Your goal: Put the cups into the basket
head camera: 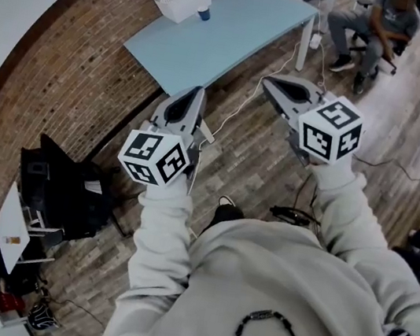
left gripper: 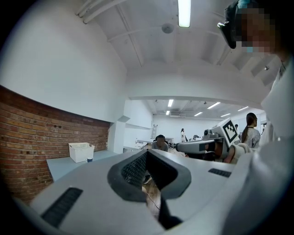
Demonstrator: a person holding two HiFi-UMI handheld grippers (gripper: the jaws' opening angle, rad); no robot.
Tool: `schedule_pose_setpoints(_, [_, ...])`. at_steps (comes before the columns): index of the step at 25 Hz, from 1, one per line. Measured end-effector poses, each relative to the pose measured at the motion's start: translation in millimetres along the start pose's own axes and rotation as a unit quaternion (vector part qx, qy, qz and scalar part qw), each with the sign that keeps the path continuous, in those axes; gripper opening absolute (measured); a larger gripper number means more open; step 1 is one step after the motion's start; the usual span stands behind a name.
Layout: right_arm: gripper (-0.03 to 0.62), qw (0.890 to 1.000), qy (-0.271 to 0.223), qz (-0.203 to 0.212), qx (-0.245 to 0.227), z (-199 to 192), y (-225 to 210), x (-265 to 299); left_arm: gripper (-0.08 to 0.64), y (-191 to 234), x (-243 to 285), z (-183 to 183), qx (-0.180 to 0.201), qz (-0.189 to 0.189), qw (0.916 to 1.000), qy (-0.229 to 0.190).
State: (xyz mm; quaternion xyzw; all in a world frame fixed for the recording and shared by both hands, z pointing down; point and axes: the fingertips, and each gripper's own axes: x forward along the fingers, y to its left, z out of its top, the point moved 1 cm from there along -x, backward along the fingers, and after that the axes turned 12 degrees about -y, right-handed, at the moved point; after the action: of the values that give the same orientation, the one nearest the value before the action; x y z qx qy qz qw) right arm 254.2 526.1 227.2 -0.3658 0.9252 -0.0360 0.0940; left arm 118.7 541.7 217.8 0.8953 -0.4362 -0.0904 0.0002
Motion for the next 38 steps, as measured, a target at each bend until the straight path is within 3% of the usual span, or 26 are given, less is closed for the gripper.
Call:
schedule_pose_setpoints(10, [0.005,1.0,0.015,-0.002,0.002,-18.8,-35.8,41.8,-0.005,46.5,39.3,-16.4,-0.012,-0.01,0.9998,-0.012])
schedule_pose_setpoints(14, [0.005,0.999,0.032,0.007,0.012,-30.9,-49.8,83.9,-0.005,87.9,60.0,-19.9,-0.019,-0.009,0.9998,-0.008])
schedule_pose_setpoints(22, [0.005,0.999,0.049,0.016,-0.009,-18.9,-70.5,172.1,-0.005,172.2,101.7,-7.3,-0.038,-0.001,0.999,-0.021])
schedule_pose_setpoints(30, [0.005,0.998,0.057,0.003,-0.004,-37.5,-102.0,244.9,-0.005,247.3,136.6,-21.3,-0.042,-0.013,0.999,-0.007])
schedule_pose_setpoints(38, [0.005,0.997,0.07,-0.02,0.0,-58.9,-137.4,286.1,-0.005,294.0,170.4,-47.9,-0.063,-0.026,0.9977,0.007])
